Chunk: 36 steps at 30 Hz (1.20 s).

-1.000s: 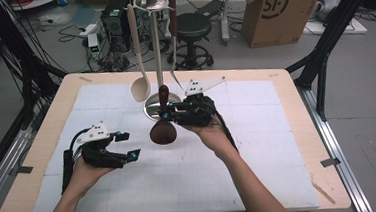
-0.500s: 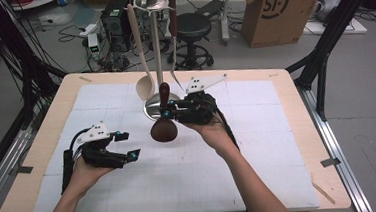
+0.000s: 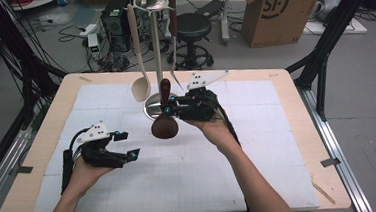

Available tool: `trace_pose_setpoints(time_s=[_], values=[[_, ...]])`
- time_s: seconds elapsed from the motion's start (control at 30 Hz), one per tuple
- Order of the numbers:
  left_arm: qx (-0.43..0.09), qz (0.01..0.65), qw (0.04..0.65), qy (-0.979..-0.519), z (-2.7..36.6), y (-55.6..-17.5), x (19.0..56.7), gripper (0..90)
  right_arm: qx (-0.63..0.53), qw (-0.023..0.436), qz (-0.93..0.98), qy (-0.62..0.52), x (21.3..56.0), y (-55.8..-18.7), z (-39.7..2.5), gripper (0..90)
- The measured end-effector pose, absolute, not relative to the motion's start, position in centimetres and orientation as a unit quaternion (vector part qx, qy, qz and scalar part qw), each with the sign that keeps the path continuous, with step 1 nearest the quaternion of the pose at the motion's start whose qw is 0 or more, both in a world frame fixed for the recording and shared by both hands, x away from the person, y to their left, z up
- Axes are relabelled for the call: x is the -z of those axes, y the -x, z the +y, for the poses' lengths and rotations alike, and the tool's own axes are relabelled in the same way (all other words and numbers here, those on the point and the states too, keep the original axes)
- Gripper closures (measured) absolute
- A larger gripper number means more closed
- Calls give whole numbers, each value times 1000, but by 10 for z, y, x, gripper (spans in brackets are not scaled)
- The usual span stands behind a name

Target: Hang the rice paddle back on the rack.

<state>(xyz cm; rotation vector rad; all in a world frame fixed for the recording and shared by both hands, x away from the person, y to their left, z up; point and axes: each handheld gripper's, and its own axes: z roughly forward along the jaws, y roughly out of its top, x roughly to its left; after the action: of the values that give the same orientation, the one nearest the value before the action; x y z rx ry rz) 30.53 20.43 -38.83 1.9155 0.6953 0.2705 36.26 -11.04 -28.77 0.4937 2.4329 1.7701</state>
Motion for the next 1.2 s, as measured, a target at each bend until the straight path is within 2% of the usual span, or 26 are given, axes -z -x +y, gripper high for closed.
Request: trace_pose_setpoints(time_s=[0.67, 1.2], values=[[-116, 297, 516, -795, 206, -308, 389, 205, -577, 54, 801, -151, 266, -368, -107, 764], [-122, 302, 511, -796, 206, -306, 388, 139, -577, 60, 801, -148, 257, -373, -104, 763]])
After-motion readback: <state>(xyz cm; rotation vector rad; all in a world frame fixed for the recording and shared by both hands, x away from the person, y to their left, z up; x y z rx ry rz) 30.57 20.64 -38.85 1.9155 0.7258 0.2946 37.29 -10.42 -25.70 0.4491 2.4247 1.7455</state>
